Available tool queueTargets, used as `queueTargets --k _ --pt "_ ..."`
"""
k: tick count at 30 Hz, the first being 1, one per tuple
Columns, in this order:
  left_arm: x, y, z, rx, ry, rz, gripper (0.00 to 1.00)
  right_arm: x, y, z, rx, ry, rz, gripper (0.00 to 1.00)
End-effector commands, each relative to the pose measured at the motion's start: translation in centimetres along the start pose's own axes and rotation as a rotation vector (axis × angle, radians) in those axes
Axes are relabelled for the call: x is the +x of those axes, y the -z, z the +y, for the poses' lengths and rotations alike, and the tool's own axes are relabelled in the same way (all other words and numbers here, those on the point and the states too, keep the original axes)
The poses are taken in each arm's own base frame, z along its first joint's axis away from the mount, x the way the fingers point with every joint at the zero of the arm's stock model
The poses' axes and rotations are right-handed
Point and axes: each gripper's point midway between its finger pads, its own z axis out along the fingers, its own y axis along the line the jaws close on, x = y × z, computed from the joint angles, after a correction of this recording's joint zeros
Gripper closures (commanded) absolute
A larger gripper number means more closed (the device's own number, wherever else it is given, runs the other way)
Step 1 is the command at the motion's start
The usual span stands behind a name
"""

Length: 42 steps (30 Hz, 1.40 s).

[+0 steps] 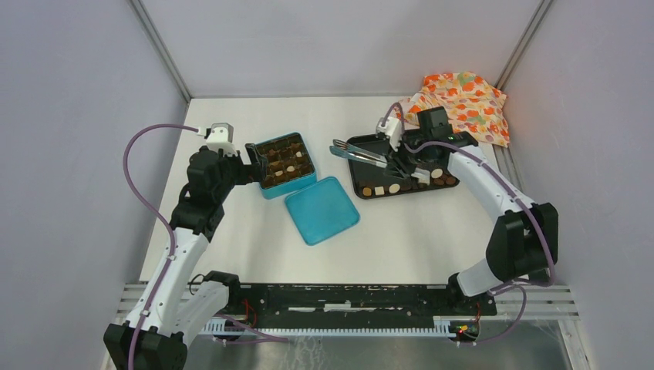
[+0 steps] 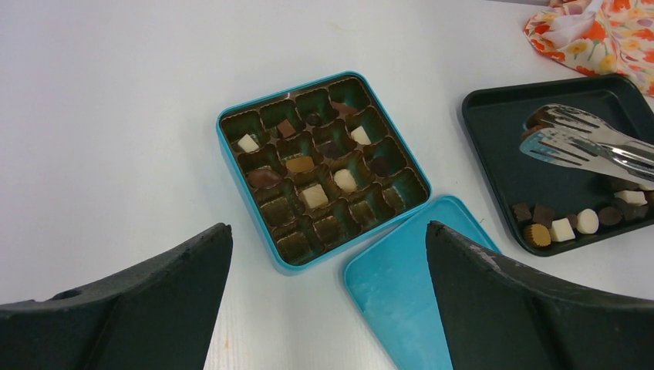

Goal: Pack the chocolate
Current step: Pick up the fake chocolate from the plate, then place the fake chocolate in the packing box.

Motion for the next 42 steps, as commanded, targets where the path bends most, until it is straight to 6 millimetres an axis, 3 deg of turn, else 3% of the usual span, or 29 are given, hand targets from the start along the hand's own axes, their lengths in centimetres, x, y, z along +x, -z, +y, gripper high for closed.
queueTargets --k 1,9,16,27,32,42 --pt "-1.6 0.5 0.4 -0.024 -0.056 -0.050 0.00 -6.7 -2.4 1.4 -0.067 0.097 -0.122 0.91" --pt "-1.6 0.6 0.9 -0.047 -0.059 -0.057 0.00 -12.5 -8.7 6.9 -0.205 0.215 -0.120 0.90" --pt "-1.7 0.6 0.9 -0.052 -0.058 -0.062 0.00 -15.5 -13.1 8.8 -0.226 0.220 -0.105 0.89" --pt "-1.7 0.6 0.8 -0.042 -0.057 -0.062 0.00 -15.5 -17.4 8.6 -0.218 0.158 -0.063 0.84" --pt "-1.7 0.5 0.7 -0.041 -0.057 -0.060 0.00 -15.1 -18.5 8.4 -0.210 0.151 -0.044 0.81" --pt "-1.7 0.5 0.7 -0.040 -0.058 -0.060 0.00 -14.9 -19.6 8.1 -0.199 0.146 -0.030 0.66"
